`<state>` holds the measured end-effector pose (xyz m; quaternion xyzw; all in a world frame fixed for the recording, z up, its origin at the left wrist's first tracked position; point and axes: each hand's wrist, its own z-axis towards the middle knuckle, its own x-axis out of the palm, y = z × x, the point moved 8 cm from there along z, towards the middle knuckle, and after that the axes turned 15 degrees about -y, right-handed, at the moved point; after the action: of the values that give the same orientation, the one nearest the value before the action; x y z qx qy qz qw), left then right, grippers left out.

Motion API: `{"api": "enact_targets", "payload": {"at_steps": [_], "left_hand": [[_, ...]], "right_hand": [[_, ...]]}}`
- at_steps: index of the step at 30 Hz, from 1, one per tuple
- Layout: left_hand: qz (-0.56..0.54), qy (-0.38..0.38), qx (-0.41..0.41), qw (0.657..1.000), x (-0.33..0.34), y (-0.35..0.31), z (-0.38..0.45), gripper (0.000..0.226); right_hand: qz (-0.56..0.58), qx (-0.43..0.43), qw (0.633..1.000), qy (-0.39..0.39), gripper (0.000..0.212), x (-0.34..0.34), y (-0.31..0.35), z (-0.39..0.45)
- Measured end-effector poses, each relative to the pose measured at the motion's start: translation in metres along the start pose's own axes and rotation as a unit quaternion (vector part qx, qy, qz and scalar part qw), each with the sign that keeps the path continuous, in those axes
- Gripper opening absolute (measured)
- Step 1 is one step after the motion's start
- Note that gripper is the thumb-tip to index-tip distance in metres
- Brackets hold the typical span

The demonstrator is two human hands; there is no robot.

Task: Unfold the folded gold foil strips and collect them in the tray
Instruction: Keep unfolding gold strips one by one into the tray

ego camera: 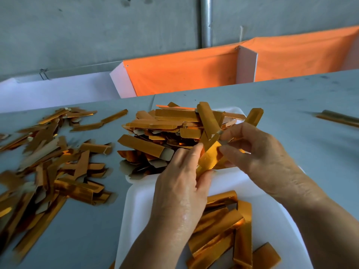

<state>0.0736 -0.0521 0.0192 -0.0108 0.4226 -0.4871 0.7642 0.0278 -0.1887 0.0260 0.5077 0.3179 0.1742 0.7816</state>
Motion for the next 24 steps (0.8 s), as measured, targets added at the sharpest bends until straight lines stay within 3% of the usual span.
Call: {"api": "enact_targets", "payload": {"at_steps": [6,11,16,21,24], "left_hand": [[0.002,0.013,0.005,1.000,0.003,-0.002,-0.001,0.056],[-0.009,0.010,0.008,1.000,0.000,-0.004,-0.002,0.053],[-0.001,0.034,0.007,0.999,0.008,-0.004,-0.004,0.060],[-0.001,0.034,0.014,0.999,0.010,-0.003,-0.004,0.062],[-0.008,0.022,0.021,1.000,0.007,-0.005,-0.003,0.060]], "right_hand": [[0.048,0.105,0.991,0.062,0.003,0.007,-0.013,-0.002],[0.166,0.160,0.967,0.109,0.013,0.013,-0.009,-0.008],[0.042,0.150,0.985,0.075,0.006,0.011,-0.017,-0.006],[0.027,0.163,0.982,0.091,0.008,0.014,-0.022,-0.008],[0.097,0.185,0.971,0.118,0.014,0.017,-0.022,-0.011]]}}
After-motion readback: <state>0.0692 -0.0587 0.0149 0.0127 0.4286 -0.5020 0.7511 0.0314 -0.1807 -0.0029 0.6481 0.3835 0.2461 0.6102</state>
